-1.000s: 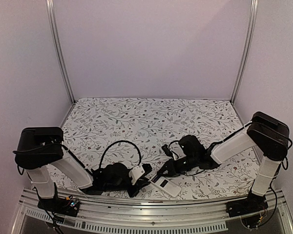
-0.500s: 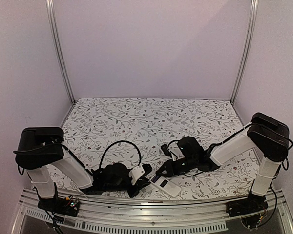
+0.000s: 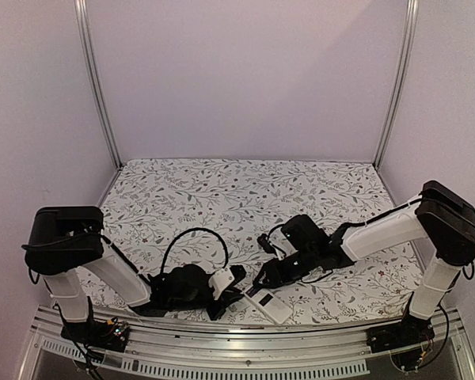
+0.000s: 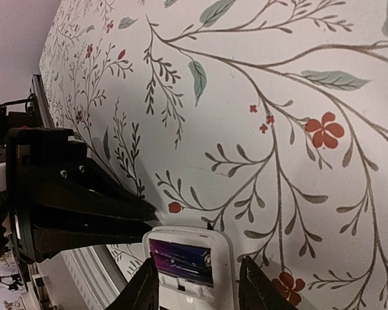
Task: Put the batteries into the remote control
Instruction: Press the battery in the battery compartment.
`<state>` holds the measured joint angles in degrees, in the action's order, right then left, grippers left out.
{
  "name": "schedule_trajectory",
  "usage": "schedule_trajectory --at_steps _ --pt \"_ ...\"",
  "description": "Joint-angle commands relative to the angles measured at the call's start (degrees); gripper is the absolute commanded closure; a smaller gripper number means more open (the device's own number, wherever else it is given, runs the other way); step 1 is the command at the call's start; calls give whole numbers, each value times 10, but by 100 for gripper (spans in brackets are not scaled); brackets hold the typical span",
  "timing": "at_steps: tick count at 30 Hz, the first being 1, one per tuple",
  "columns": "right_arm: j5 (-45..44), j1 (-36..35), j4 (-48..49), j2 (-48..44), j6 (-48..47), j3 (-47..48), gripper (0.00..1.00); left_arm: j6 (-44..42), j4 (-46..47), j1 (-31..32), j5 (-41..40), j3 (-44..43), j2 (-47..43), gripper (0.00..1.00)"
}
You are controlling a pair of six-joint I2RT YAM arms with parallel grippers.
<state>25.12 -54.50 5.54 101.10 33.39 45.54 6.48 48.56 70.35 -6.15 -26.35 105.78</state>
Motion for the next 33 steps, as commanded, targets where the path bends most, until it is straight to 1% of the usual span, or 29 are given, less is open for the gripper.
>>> schedule_trajectory --at_steps 1,3,4,6,9,11,15,23,31,33 --pt "-28 12 -84 -25 -35 35 58 2 -21 -5 -5 3 9 88" --pt "-48 15 -106 -31 -41 46 59 1 -20 -5 -4 3 10 88" --pt "-74 14 -138 -34 -48 65 66 1 -20 -6 -1 3 10 88" --pt "-76 12 -143 -35 -48 71 74 0 -20 -5 1 3 11 88" --pt "-77 8 -139 -32 -43 70 80 -1 -20 -5 6 3 11 88" --pt "-78 5 -137 -29 -40 70 82 -1 -19 -5 13 3 12 88" --pt "-70 -3 -130 -19 -38 76 83 -4 -18 -5 20 3 14 87" --pt "-61 -13 -115 -3 -36 78 82 -9 -16 -3 33 2 17 83" --pt "-62 -15 -104 8 -39 81 83 -6 -12 -3 28 -4 21 79" --pt "-62 -16 -101 8 -41 82 83 -5 -12 -3 27 -4 23 77"
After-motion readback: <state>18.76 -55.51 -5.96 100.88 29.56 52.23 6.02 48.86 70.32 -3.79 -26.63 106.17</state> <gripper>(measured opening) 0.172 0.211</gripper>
